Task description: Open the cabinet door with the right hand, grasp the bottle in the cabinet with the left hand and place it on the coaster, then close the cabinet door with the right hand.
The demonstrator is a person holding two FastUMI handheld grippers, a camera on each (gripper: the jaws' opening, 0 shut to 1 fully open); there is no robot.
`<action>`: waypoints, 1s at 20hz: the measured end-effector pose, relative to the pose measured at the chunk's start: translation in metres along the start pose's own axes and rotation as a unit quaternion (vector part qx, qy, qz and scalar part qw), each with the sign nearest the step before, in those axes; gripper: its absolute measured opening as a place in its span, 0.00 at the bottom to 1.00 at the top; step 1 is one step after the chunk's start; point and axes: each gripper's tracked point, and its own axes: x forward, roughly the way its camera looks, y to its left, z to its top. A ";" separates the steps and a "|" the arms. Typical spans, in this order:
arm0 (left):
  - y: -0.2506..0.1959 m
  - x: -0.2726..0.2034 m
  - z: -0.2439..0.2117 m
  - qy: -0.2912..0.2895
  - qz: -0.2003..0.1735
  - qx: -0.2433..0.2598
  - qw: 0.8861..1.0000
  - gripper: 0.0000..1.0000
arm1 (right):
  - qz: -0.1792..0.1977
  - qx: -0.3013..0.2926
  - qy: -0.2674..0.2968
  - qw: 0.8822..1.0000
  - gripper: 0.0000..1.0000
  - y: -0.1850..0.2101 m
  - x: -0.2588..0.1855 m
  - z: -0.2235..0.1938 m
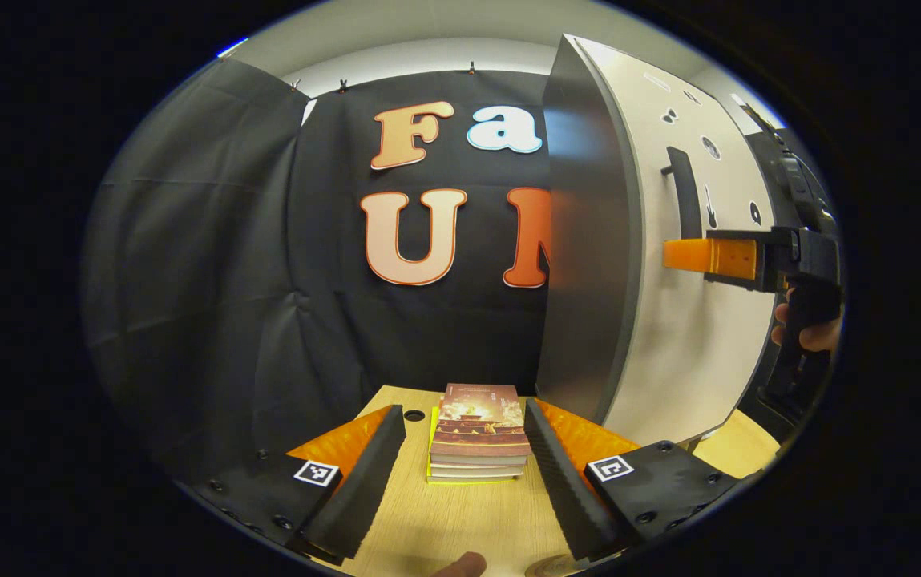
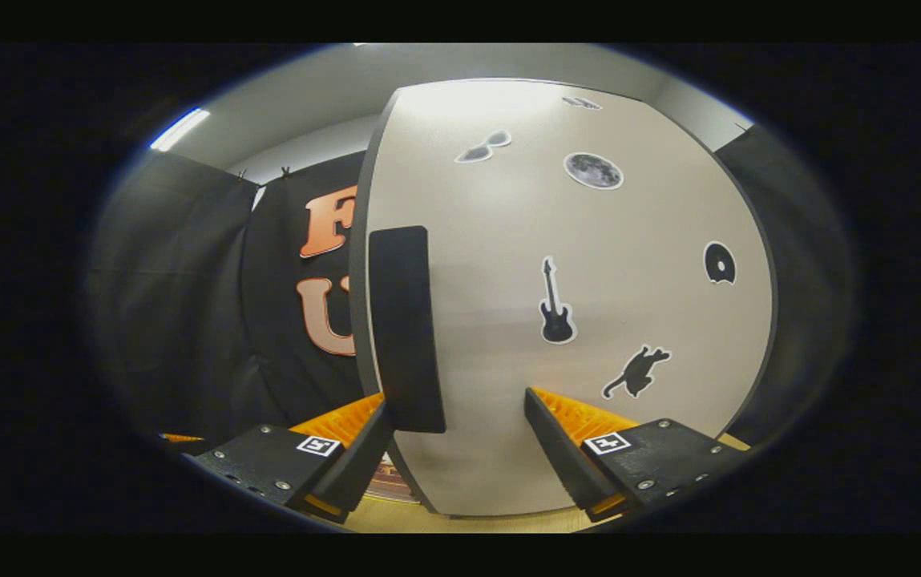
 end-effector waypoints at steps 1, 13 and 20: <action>0.000 0.002 -0.001 -0.001 -0.002 -0.002 1.000 0.97 | -0.002 0.000 -0.001 1.000 0.97 0.000 -0.004 0.001; -0.033 -0.051 0.029 -0.018 -0.026 -0.006 0.999 0.95 | 0.019 0.015 0.016 1.000 0.94 -0.004 -0.070 0.003; -0.062 -0.143 0.062 -0.037 -0.033 -0.009 0.999 0.95 | -0.017 -0.002 0.012 1.000 0.94 -0.040 -0.207 0.017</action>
